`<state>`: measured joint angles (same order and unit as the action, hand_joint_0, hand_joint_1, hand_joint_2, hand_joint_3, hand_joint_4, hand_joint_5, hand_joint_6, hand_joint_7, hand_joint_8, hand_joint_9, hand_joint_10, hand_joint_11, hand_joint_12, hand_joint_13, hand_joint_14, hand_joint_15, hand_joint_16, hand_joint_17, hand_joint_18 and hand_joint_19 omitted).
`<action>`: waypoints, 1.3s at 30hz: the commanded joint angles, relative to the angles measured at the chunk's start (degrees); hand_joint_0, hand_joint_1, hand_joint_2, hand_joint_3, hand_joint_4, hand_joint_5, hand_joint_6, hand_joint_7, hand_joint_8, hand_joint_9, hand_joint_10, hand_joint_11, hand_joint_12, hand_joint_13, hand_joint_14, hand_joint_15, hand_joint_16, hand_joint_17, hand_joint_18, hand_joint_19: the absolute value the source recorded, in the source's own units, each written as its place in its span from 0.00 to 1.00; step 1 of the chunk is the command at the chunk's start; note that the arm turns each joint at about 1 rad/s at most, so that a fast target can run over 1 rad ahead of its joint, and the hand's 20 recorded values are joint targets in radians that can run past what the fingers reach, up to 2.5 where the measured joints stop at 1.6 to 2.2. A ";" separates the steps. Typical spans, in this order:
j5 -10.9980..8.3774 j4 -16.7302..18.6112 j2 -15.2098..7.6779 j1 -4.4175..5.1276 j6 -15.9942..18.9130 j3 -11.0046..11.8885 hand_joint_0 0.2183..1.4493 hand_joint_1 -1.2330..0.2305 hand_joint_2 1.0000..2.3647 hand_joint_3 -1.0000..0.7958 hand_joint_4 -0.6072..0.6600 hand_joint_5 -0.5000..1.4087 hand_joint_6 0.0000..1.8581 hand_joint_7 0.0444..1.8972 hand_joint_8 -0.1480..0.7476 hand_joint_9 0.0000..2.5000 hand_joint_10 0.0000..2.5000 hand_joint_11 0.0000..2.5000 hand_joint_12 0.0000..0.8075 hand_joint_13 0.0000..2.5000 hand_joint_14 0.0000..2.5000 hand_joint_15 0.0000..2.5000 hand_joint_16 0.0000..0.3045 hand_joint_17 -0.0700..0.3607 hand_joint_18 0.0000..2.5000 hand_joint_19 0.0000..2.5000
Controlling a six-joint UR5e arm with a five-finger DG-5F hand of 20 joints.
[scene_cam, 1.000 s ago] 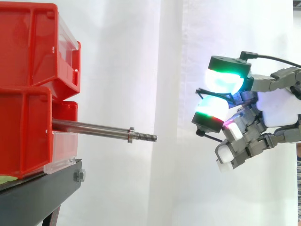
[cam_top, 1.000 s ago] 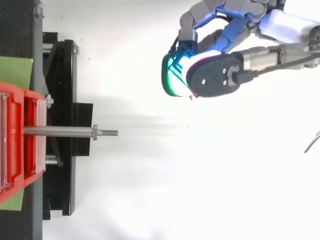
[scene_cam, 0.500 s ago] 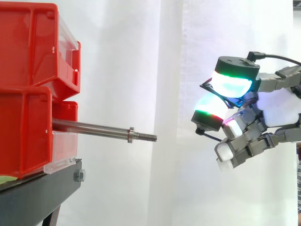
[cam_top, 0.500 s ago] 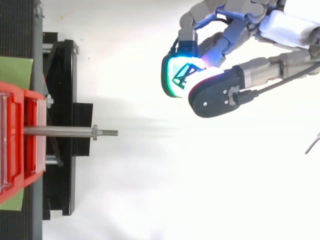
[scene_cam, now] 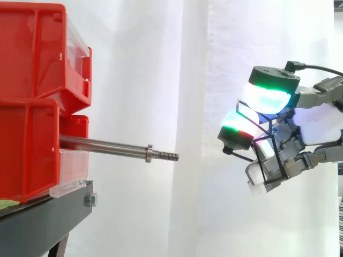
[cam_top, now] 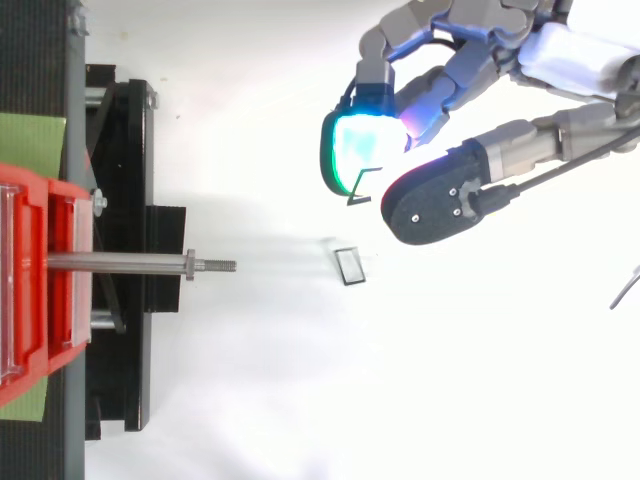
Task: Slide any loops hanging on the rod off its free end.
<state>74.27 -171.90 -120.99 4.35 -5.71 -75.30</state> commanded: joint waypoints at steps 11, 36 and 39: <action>0.00 -0.36 0.05 0.05 0.00 -0.02 0.31 0.42 0.01 0.35 0.56 0.20 0.48 0.59 0.50 0.45 0.01 0.22 0.42 0.34 0.01 0.16 0.15 0.40 0.25 0.18; 0.00 -1.33 -0.04 0.14 1.67 -0.02 0.32 0.33 0.01 0.45 0.50 0.20 0.48 0.58 0.53 0.45 0.00 0.21 0.46 0.35 0.00 0.15 0.17 0.43 0.27 0.16; 0.00 -1.68 0.05 0.14 2.72 -0.02 0.32 0.35 0.01 0.42 0.49 0.19 0.49 0.56 0.52 0.45 0.01 0.21 0.44 0.34 0.01 0.15 0.16 0.41 0.26 0.16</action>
<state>74.27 -173.15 -120.98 4.47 -4.10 -75.32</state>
